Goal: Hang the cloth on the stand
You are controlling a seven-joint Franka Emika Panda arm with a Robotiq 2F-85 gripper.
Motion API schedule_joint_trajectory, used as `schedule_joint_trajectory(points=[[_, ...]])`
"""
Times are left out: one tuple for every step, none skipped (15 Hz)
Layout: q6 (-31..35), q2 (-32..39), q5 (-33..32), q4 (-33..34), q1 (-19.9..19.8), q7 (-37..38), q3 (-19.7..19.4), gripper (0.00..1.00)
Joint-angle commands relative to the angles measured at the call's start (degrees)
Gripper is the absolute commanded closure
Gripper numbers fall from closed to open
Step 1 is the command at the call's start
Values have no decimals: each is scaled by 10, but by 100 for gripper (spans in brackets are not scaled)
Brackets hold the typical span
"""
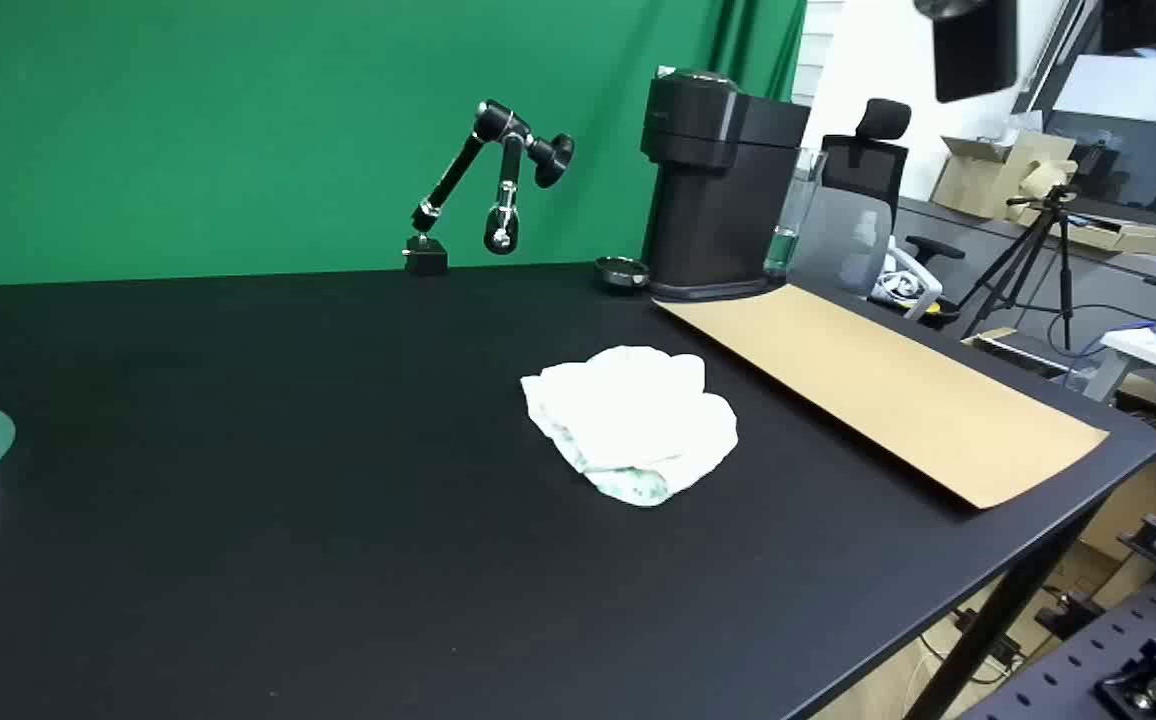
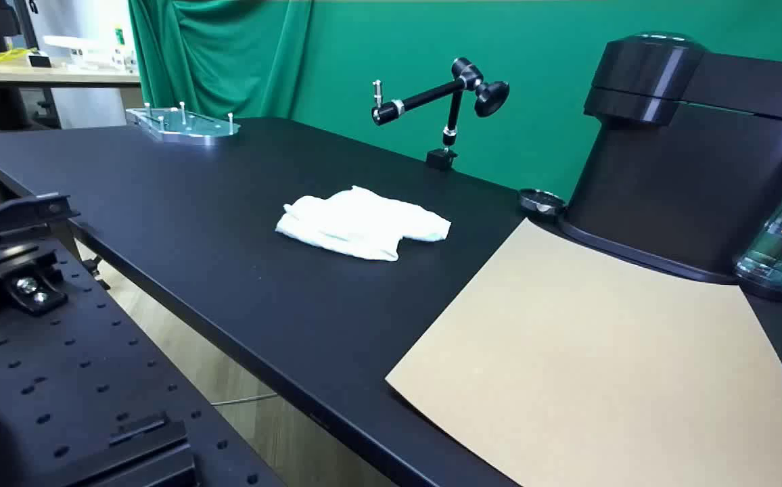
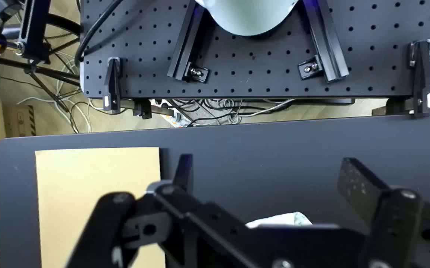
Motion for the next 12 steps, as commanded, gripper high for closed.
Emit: schedule_joint_trajectory(points=[[-1,3,-6,1,14,7,-12,0],[-1,3,-6,1,14,7,-12,0],[-1,3,-6,1,14,7,-12,0],[-1,3,-6,1,14,7,-12,0],[-1,3,-6,1,14,7,-12,0],[-1,3,-6,1,14,7,-12,0],[-1,3,-6,1,14,7,-12,0],[-1,3,-6,1,14,7,-12,0],[-1,3,-6,1,14,7,-12,0],[-1,3,-6,1,14,7,-12,0],[-1,3,-6,1,14,7,-12,0],[9,7,-15,0,4,25,-9,0]])
